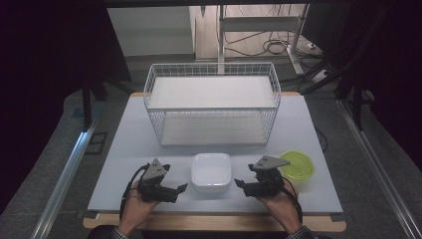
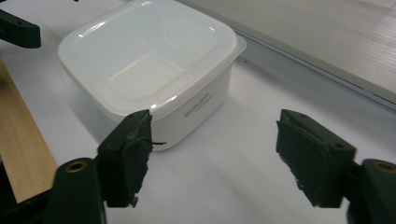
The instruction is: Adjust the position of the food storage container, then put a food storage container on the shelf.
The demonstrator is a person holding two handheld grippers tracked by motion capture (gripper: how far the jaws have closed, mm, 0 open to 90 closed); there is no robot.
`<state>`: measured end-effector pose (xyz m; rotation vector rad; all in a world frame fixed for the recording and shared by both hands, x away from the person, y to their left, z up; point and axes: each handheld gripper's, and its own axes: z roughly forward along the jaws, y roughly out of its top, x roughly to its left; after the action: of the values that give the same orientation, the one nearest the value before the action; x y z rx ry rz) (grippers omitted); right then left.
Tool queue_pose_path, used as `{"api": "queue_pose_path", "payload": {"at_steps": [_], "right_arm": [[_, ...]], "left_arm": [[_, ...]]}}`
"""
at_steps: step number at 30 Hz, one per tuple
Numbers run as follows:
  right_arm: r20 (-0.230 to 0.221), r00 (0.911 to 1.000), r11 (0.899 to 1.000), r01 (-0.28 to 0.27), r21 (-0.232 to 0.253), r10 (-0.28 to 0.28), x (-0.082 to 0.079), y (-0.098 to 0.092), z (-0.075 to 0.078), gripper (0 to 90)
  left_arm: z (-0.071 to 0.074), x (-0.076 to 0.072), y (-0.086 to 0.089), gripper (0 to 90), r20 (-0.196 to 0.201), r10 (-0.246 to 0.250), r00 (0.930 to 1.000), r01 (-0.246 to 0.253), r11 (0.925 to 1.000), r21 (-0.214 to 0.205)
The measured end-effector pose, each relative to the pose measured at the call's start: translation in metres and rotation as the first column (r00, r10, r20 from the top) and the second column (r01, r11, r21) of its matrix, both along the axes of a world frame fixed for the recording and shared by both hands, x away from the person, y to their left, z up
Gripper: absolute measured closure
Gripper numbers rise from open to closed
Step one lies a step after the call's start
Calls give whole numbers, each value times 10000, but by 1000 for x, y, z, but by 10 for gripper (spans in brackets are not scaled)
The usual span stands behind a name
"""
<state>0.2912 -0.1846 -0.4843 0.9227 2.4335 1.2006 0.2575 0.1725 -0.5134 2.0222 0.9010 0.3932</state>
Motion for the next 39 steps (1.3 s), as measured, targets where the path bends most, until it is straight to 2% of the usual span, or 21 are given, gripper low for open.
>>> {"api": "queue_pose_path", "payload": {"at_steps": [6, 11, 16, 24, 28, 30, 36, 39], "right_arm": [[-82, 9999, 10000, -71, -28, 70, -5, -2, -6, 171], [-191, 9998, 10000, -79, 24, 79, -4, -2, -9, 116], [-152, 9998, 9999, -133, 89, 135, -3, -1, -9, 98], [-71, 9999, 9995, -150, 285, 152, -3, 0, -9, 75], [-88, 9995, 9993, -303, 229, 305, -2, 1, -9, 73], [-107, 9994, 9993, -324, 188, 326, -2, 2, -9, 74], [-231, 9995, 9996, -227, 170, 231, 0, 7, -7, 60], [-309, 9990, 9994, -313, 131, 317, 2, 10, -7, 25]], "left_arm": [[-5, -11, 6, 35, 344, -241, 9991, 239, 9997, 80], [-9, -9, 5, 20, 276, -356, 9990, 352, 9993, 154], [-10, -7, 3, 19, 547, -427, 9976, 419, 9990, 157], [-9, -5, 3, 26, 287, -409, 9988, 409, 9992, 8], [-6, -4, 0, 25, -82, -377, 9993, 377, 9992, -93], [-5, -3, 0, 24, -147, -360, 9992, 358, 9993, -141], [1, -2, -2, 17, -375, -467, 9982, 444, 9971, -614], [4, 1, -2, 15, -502, -705, 9963, 652, 9930, -988]]}}
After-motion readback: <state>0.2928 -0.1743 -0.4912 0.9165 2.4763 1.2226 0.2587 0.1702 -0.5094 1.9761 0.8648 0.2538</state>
